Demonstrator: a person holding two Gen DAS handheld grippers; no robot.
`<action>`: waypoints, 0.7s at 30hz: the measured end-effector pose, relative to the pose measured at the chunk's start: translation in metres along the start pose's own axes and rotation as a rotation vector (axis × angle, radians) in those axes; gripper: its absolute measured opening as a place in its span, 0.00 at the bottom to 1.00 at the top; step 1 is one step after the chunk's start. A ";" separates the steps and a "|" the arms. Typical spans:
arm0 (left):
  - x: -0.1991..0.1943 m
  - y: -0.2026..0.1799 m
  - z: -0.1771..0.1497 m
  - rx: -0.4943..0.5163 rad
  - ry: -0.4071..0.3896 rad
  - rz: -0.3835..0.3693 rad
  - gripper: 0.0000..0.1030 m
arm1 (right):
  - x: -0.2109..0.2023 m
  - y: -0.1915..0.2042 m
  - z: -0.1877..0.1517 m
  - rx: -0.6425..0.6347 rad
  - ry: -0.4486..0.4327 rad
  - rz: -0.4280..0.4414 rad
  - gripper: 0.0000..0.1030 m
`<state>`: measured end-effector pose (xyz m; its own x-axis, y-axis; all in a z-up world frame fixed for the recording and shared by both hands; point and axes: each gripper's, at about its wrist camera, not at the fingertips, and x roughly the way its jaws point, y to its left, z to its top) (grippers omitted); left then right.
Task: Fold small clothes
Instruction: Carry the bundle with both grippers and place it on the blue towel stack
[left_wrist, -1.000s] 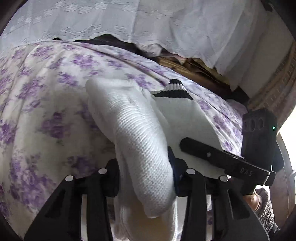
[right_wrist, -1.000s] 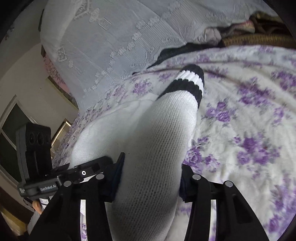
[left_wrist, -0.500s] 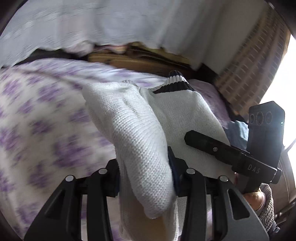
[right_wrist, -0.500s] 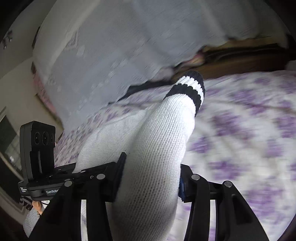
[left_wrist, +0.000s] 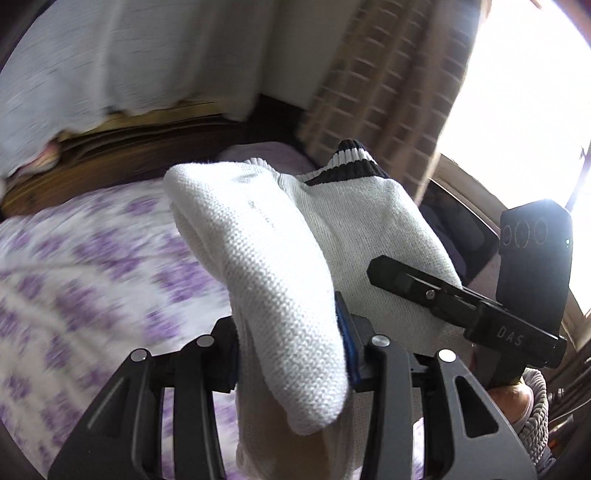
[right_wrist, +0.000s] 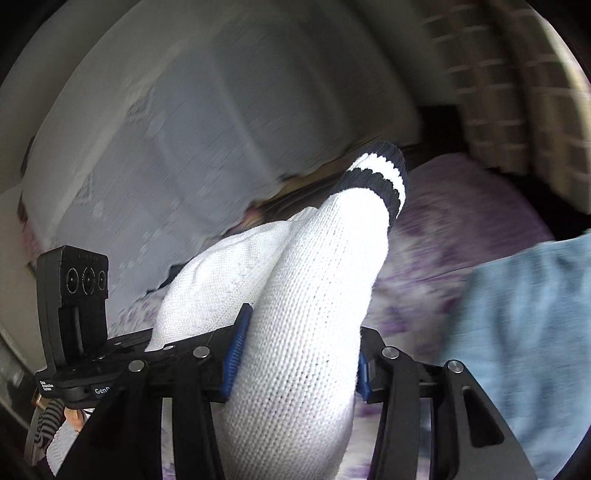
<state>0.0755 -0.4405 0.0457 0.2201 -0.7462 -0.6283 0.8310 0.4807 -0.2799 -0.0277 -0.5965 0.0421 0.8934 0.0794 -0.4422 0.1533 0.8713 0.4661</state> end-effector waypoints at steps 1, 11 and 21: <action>0.008 -0.009 0.005 0.008 0.004 -0.007 0.39 | -0.009 -0.010 0.003 0.008 -0.010 -0.013 0.47; 0.085 -0.103 0.029 0.116 0.055 -0.075 0.39 | -0.065 -0.101 0.011 0.116 -0.093 -0.100 0.47; 0.172 -0.105 -0.010 0.178 0.099 0.112 0.96 | -0.031 -0.199 -0.035 0.286 -0.034 -0.144 0.60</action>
<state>0.0209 -0.6153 -0.0399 0.2723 -0.6396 -0.7189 0.8829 0.4631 -0.0776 -0.1009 -0.7558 -0.0638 0.8667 -0.0555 -0.4957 0.3875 0.7006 0.5992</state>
